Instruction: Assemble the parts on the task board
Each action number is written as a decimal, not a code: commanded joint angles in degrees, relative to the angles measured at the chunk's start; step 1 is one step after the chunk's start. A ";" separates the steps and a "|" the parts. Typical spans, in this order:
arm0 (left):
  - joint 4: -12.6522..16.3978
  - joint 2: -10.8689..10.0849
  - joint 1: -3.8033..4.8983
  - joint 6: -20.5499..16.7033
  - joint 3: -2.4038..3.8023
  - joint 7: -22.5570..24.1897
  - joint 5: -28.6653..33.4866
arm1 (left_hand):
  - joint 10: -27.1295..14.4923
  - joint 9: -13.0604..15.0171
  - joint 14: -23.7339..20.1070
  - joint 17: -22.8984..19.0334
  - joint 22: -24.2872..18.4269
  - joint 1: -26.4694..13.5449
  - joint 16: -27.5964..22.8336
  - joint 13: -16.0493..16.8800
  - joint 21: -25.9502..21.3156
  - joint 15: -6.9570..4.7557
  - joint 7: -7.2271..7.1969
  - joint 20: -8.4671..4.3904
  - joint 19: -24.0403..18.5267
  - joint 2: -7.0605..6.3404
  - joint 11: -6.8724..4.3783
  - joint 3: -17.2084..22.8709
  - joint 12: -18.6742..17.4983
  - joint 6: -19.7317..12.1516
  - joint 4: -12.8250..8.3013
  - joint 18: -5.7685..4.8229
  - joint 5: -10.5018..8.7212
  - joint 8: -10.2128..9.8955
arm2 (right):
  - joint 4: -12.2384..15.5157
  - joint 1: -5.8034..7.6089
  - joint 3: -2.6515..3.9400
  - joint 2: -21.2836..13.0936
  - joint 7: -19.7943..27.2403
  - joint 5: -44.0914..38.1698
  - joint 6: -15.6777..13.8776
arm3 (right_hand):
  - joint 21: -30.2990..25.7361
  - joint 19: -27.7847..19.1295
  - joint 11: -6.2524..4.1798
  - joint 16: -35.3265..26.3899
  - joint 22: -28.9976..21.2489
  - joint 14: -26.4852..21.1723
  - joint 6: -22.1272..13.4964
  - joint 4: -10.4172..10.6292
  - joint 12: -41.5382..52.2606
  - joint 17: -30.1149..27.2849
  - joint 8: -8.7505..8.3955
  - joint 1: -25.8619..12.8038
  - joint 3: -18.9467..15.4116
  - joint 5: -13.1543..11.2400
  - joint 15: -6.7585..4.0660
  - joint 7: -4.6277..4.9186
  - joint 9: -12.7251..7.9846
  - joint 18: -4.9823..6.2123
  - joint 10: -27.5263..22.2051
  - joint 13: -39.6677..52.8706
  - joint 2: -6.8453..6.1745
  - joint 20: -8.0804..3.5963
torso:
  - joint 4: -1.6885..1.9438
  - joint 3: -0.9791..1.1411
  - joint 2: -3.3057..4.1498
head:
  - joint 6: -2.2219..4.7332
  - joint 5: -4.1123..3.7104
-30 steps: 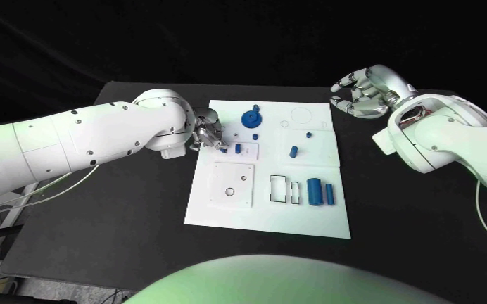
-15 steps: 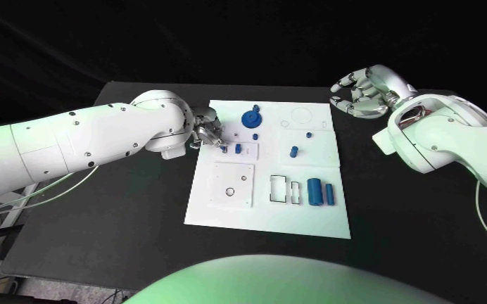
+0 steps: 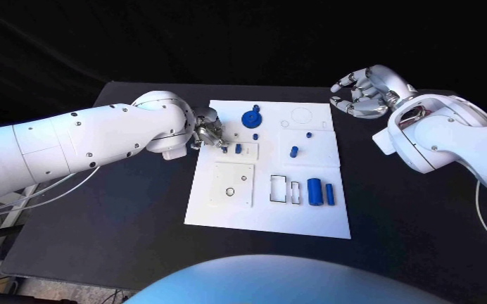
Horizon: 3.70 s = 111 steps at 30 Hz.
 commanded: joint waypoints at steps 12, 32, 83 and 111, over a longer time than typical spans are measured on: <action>-0.15 0.29 -0.41 0.80 0.03 0.97 -1.24 | 0.33 0.05 5.18 11.74 0.07 -0.72 0.27 -0.13 0.28 -0.46 -0.50 0.07 0.27 0.09 0.18 11.94 -0.03 0.89 -11.53 -0.44 0.26 0.20 | 0.01 -0.03 0.00 -0.02 0.03 -0.46 1.17 | -0.36 -0.37 0.04 -0.26 0.37 5.06 -0.15 -0.34 -0.17 12.41 0.47 -0.63 0.18 0.37 -0.45 -0.02 0.12 0.76 -0.21 0.03 -0.12 -0.08 | 0.05 -0.06 0.09 | 0.01 -0.24; 0.46 -0.05 -0.68 1.83 0.04 0.89 -1.52 | 0.32 0.01 5.18 11.73 0.03 -0.79 0.26 -0.20 0.19 -0.45 -0.53 0.07 0.21 0.05 0.19 12.05 -0.09 0.88 -11.60 -0.42 0.20 0.18 | -0.06 -0.03 0.00 -0.04 -0.05 -0.38 1.37 | -0.36 -0.37 0.04 -0.26 0.37 5.06 -0.15 -0.34 -0.17 12.41 0.47 -0.63 0.18 0.37 -0.45 -0.02 0.12 0.76 -0.21 0.03 -0.12 -0.08 | -0.01 -0.02 -0.04 | 0.01 -0.06; -2.17 1.92 -0.66 2.90 0.08 -2.94 3.56 | 0.16 -1.73 5.15 11.48 0.34 -4.70 0.14 -1.10 -0.61 -0.02 -0.10 0.44 0.28 -0.24 0.64 8.64 -0.73 -2.27 -10.21 -0.50 -1.49 -2.59 | -0.48 -0.46 0.00 0.37 0.27 -0.16 0.86 | -0.57 -0.42 0.04 -0.34 0.30 5.01 -0.22 -0.42 -0.24 12.26 0.52 -0.93 0.26 0.35 -0.45 -0.02 0.17 0.79 -0.30 -0.10 -0.10 -0.10 | 0.01 -0.01 -0.02 | 0.01 -0.20; -2.90 1.80 -0.66 2.53 0.10 -2.76 3.72 | -0.84 -4.35 5.01 11.07 0.46 -7.50 0.00 -0.38 -3.15 0.15 -0.01 0.59 1.16 -3.00 0.80 -16.22 0.77 0.51 1.69 -0.49 8.37 -4.54 | -0.45 -0.54 0.00 0.29 0.49 -0.12 0.89 | -0.70 -0.46 0.05 -0.39 0.26 4.98 -0.32 -0.46 -0.30 12.14 0.50 -1.05 0.28 0.36 -0.45 -0.01 0.17 0.80 -0.38 -0.18 -0.13 -0.10 | -0.02 0.00 -0.04 | 0.01 -0.31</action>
